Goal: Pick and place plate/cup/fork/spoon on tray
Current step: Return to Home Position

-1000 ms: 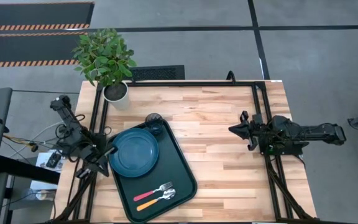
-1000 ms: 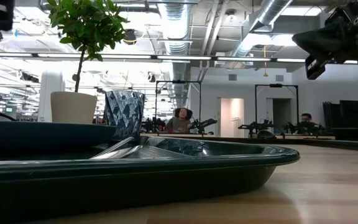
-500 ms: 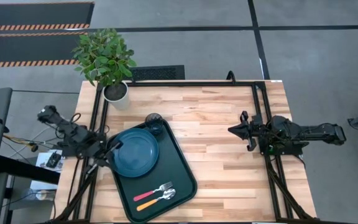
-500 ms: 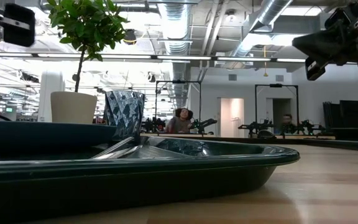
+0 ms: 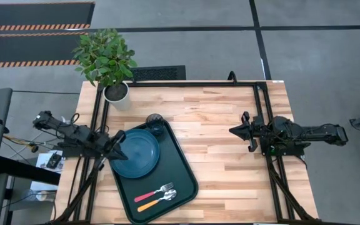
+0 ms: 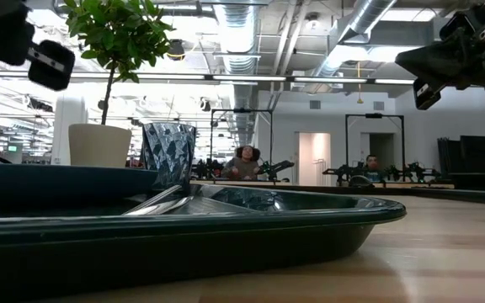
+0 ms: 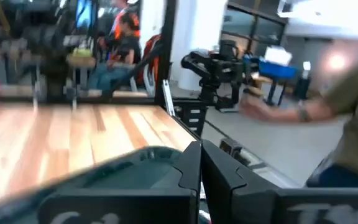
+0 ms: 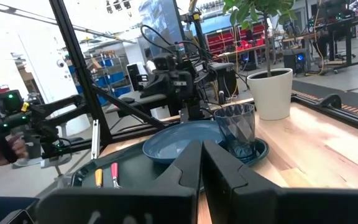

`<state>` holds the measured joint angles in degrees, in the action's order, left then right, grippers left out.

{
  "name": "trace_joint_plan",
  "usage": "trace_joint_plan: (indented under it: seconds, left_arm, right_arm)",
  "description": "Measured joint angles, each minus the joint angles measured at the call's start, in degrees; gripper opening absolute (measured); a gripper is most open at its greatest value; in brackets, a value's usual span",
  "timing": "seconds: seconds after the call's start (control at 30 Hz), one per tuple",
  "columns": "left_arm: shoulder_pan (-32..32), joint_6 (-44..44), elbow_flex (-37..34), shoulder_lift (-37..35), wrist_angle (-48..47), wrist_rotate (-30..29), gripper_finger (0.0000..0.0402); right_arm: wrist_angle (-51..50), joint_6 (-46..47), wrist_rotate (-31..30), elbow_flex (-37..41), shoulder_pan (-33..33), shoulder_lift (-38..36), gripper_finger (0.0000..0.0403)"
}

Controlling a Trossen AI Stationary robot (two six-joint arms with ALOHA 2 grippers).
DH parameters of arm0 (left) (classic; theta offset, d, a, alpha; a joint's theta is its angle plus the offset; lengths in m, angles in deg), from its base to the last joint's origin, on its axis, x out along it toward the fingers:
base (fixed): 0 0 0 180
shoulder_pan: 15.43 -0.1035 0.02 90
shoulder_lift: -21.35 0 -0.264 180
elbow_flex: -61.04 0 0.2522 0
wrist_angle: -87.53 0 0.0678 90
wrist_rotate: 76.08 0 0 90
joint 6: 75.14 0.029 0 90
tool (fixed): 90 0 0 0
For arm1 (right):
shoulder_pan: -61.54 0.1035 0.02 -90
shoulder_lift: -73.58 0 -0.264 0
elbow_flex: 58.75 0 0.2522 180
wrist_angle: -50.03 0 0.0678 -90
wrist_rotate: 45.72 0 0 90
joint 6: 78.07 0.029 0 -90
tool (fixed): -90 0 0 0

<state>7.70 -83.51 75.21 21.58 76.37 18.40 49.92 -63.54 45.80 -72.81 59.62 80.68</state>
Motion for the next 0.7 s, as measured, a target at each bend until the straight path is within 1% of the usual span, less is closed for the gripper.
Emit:
trace_joint_plan:
  seconds: [0.1,0.2,0.33,0.7]
  left_arm:
    - [0.0,-7.5,0.0,0.1,-0.3,-2.2,0.0000]
    - [0.0,-11.0,0.0,0.1,-0.6,-3.9,0.0000]
    - [0.0,-11.7,0.0,0.1,-0.7,-5.0,0.0000]
    - [0.0,-11.8,0.0,0.1,-0.8,-5.2,0.0000]
  right_arm:
    - [0.0,0.0,0.0,0.0,0.0,0.0,0.0038]
    - [0.0,0.0,0.0,0.0,0.0,0.0,0.0038]
    - [0.0,0.0,0.0,0.0,0.0,0.0,0.0038]
    - [0.0,0.0,0.0,0.0,0.0,0.0,0.0038]
